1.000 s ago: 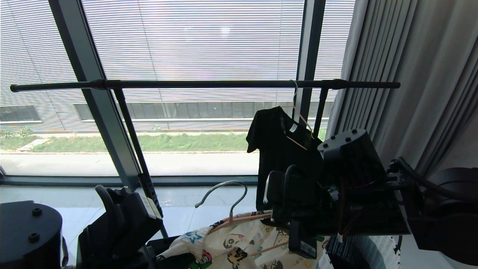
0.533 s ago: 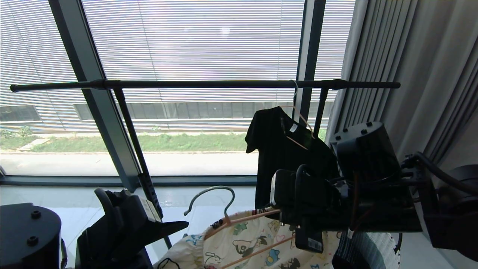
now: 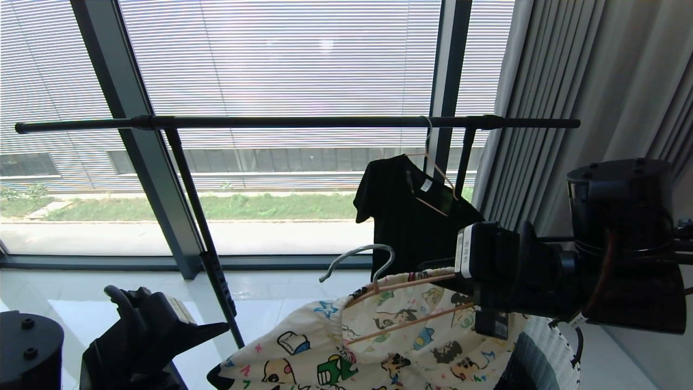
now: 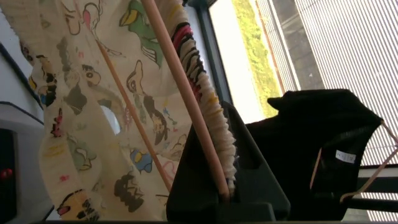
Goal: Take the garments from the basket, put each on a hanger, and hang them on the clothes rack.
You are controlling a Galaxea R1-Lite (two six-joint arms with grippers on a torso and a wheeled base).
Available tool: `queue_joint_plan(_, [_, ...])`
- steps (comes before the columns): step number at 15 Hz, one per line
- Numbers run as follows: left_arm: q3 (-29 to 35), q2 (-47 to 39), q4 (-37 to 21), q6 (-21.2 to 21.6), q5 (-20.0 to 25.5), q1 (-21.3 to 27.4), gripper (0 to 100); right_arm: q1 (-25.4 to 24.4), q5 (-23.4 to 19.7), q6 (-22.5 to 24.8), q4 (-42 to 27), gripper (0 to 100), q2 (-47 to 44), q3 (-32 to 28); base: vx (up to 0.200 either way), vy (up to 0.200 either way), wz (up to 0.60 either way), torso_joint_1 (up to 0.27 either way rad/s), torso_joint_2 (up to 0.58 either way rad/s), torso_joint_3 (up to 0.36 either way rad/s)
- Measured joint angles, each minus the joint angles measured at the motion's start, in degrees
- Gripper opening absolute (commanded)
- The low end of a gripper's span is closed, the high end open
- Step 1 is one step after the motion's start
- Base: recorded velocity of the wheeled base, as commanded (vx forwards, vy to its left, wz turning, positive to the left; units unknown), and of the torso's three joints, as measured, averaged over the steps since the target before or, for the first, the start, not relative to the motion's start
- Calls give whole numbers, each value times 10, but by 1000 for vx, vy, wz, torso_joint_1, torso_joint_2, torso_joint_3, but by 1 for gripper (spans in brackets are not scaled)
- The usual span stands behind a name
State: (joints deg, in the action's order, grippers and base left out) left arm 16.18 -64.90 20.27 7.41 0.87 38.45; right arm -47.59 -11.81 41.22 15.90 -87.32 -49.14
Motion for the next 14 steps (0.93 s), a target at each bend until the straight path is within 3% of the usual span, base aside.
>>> queue_joint_plan(4, [-43,44,0,0,1,-44,100,40,-18,-31,62,0,19,8,0,0,0,0,0,0])
queue_joint_plan(7, [-36,35,4,-2,2,-113,100,42,-20,-59,95,0,22,0,0,0,0,0,0,0])
queue_joint_plan(10, [-19,-14,66,-3,2,-163,100,42,-20,-60,94,0,23,-23,0,0,0,0,0,0])
queue_joint_plan(12, [-16,-50,121,-2,30,-181,100,42,-20,-64,93,0,23,-34,0,0,0,0,0,0])
queue_joint_plan(14, [-16,-72,124,2,71,-193,100,42,-20,-66,92,0,23,-39,0,0,0,0,0,0])
